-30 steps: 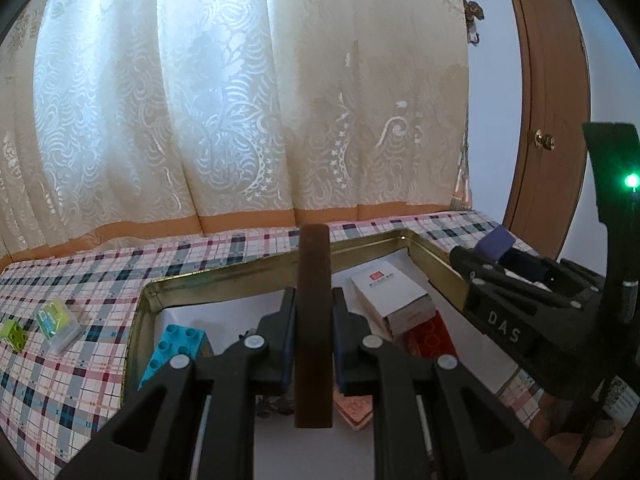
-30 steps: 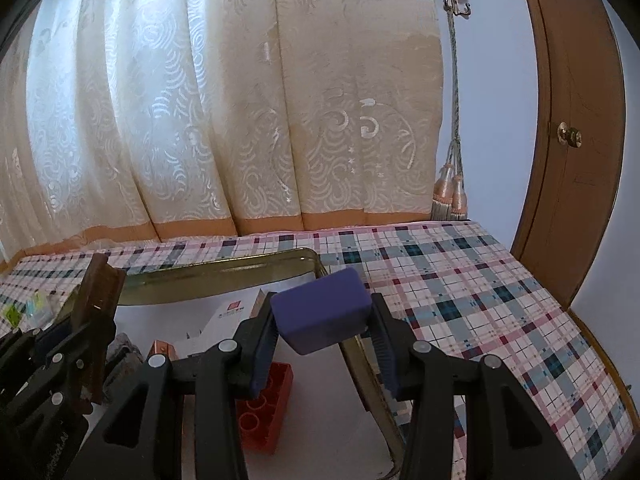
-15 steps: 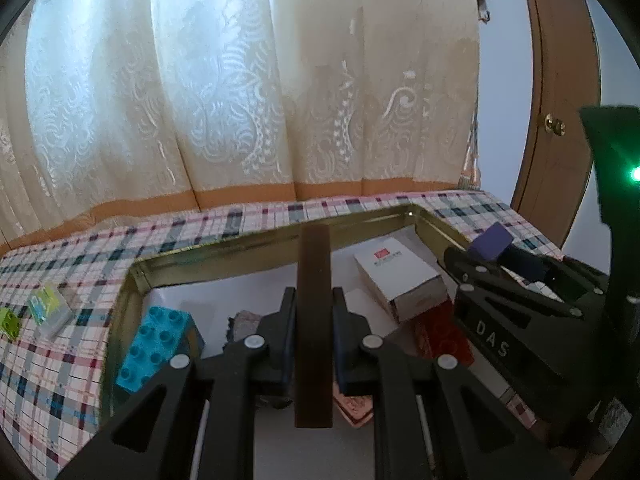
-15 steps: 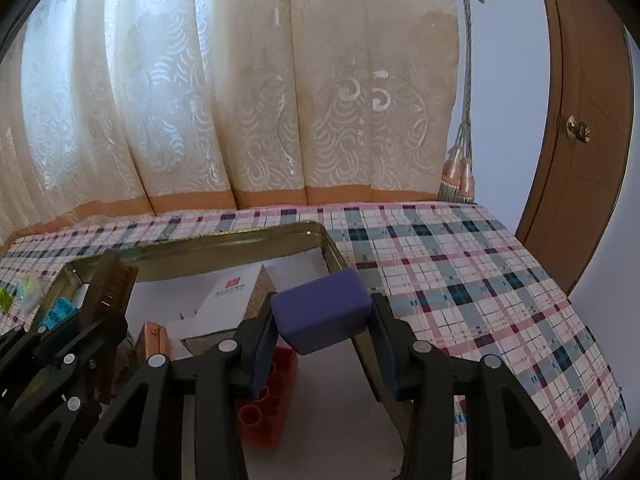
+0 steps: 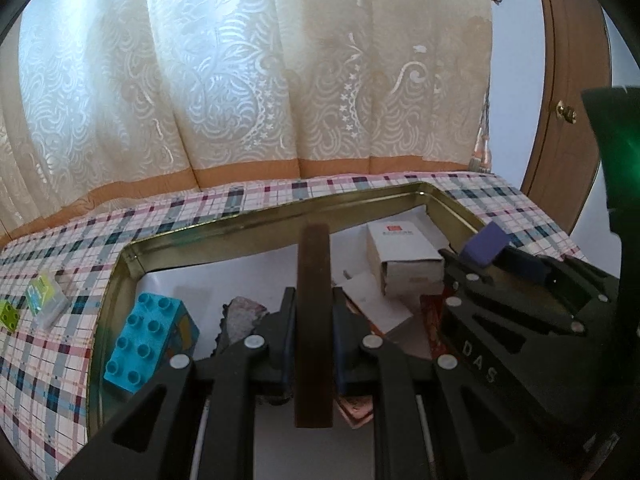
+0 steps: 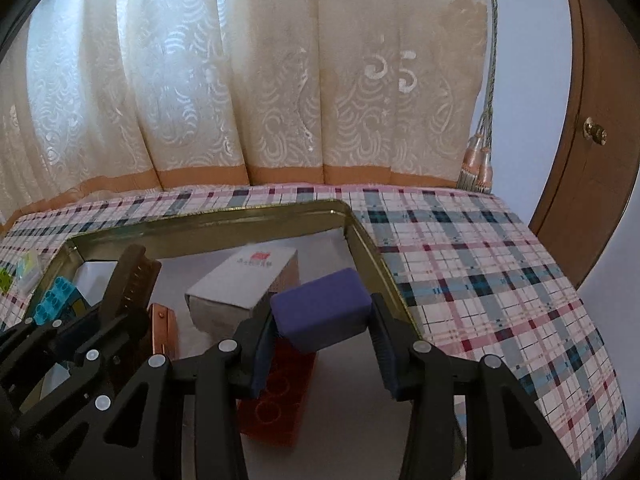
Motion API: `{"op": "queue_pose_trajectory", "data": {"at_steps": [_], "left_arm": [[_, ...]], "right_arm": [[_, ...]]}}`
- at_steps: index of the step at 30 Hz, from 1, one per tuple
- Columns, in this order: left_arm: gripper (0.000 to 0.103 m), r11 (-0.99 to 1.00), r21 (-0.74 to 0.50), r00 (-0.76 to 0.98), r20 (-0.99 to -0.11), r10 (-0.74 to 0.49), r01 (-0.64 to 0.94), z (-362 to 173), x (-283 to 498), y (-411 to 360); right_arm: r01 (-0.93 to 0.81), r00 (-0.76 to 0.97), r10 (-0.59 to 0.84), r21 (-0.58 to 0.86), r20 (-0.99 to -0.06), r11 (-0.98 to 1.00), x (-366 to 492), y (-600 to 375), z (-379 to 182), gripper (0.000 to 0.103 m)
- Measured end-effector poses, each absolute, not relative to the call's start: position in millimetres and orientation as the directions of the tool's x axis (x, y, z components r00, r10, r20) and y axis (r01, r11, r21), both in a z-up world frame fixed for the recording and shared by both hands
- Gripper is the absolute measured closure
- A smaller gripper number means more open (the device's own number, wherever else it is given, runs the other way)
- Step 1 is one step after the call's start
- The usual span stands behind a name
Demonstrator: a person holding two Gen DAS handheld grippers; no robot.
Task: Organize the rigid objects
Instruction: 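Lower the purple block into the tray while the left gripper lowers the brown bar there, then open both grippers to release the purple block and brown bar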
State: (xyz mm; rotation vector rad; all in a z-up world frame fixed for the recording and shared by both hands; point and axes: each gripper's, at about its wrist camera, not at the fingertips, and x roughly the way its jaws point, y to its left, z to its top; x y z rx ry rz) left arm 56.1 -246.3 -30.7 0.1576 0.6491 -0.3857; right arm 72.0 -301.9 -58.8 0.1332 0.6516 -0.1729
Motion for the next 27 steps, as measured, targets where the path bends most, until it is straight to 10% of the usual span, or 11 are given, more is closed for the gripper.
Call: {"op": "queue_pose_trajectory", "data": {"at_steps": [18, 27], "left_arm": [[0.058, 0.946, 0.102, 0.771, -0.609, -0.185, 0.308, -32, 54, -242], [0.008, 0.968, 0.082, 0.864, -0.474, -0.170, 0.236, -18, 40, -217]], "right_arm": [[0.193, 0.771, -0.079, 0.113, -0.632, 0.975, 70, -307, -63, 0.048], [0.207, 0.827, -0.070, 0.186, -0.557, 0.961, 51, -316, -53, 0.043]]}}
